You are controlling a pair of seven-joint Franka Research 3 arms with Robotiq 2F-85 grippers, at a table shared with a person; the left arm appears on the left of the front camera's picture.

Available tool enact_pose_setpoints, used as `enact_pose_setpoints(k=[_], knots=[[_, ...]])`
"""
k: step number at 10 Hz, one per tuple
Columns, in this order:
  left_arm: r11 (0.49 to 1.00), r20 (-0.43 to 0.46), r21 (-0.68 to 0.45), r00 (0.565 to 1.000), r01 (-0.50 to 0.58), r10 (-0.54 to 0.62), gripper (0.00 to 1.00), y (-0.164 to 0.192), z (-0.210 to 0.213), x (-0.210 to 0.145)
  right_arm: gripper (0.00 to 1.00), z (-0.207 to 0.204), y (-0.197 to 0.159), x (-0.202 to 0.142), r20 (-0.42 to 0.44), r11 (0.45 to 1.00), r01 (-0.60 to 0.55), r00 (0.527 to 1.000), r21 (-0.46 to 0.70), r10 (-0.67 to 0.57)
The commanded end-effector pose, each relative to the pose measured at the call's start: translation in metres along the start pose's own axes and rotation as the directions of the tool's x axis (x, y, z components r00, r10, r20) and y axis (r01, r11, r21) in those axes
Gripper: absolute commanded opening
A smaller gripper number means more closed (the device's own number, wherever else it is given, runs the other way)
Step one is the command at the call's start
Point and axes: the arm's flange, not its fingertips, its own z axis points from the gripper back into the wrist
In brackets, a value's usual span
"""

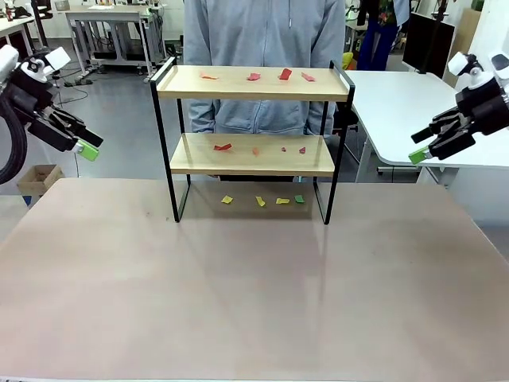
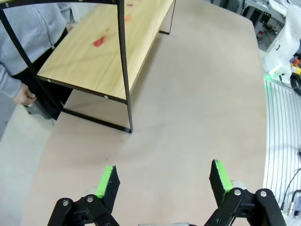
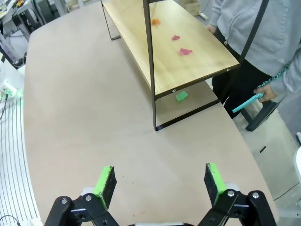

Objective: Clean the shelf.
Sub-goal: Pick up the Duster handed by the human.

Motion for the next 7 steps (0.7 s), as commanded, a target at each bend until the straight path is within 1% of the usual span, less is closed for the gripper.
enact_pose_setpoints(k=[1,2,3,4,6,7], knots=[[1.0,0.001,-0.002,1.0,0.0,0.0,1.0,0.0,0.0,0.0,1.0,-0.001,0.0,0.0,0.002,1.0,0.0,1.0,0.0,0.0],[0.998,0.125,-0.063,0.992,-0.004,0.012,1.0,0.031,0.005,-0.007,1.0,0.011,-0.03,-0.008,0.042,0.999,0.023,0.999,0.024,-0.025],[0.996,0.22,-0.091,0.975,0.002,0.018,1.0,0.057,0.008,-0.019,1.0,0.023,-0.057,-0.021,0.11,0.998,0.038,0.993,0.059,-0.045],[0.994,0.291,-0.101,0.957,0.033,-0.002,1.0,0.072,0.008,-0.027,1.0,0.032,-0.077,-0.034,0.164,0.996,0.034,0.985,0.088,-0.048],[0.988,0.399,-0.126,0.916,0.093,-0.035,1.0,0.103,0.001,-0.043,1.0,0.04,-0.114,-0.058,0.277,0.981,0.011,0.959,0.195,-0.066],[0.982,0.465,-0.128,0.883,0.141,-0.066,1.0,0.123,-0.006,-0.054,1.0,0.041,-0.136,-0.073,0.334,0.976,-0.011,0.94,0.217,-0.063]])
